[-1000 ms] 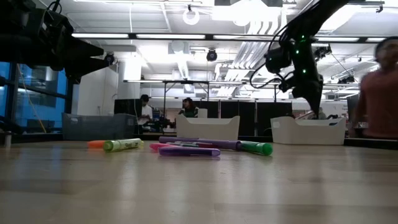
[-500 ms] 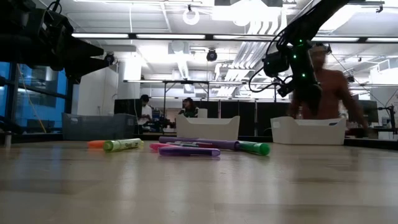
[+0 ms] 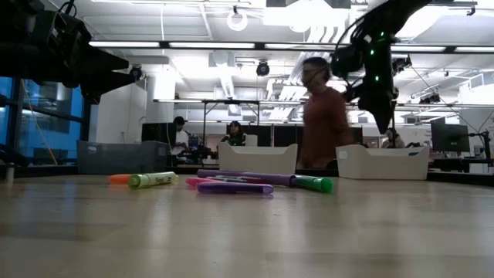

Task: Pick & Place Markers
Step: Put the green highlighter pen into the left white bin

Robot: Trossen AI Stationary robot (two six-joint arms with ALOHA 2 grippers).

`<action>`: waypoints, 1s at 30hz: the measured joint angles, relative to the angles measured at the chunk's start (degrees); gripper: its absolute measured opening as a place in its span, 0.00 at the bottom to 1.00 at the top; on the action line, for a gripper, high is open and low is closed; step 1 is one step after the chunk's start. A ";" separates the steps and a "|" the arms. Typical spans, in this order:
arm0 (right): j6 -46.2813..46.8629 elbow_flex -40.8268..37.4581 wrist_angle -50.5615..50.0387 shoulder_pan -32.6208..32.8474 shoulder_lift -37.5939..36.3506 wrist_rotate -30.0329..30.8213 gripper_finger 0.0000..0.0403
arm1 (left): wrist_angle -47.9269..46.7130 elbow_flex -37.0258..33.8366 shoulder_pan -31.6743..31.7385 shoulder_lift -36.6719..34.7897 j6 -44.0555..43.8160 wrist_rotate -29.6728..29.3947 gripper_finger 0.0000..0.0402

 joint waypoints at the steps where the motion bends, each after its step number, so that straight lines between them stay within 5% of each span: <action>1: 0.84 0.00 -0.26 0.56 -0.81 -1.63 0.27 | 0.01 0.00 0.00 -0.01 -0.02 0.00 0.53; 17: 15.51 0.00 -2.41 15.15 -7.12 -20.07 0.27 | 0.00 0.00 0.00 -0.01 -0.01 0.00 0.53; 30: 34.72 0.00 -2.38 29.98 -5.85 -18.81 0.27 | -0.01 0.00 0.00 -0.01 -0.01 -0.01 0.53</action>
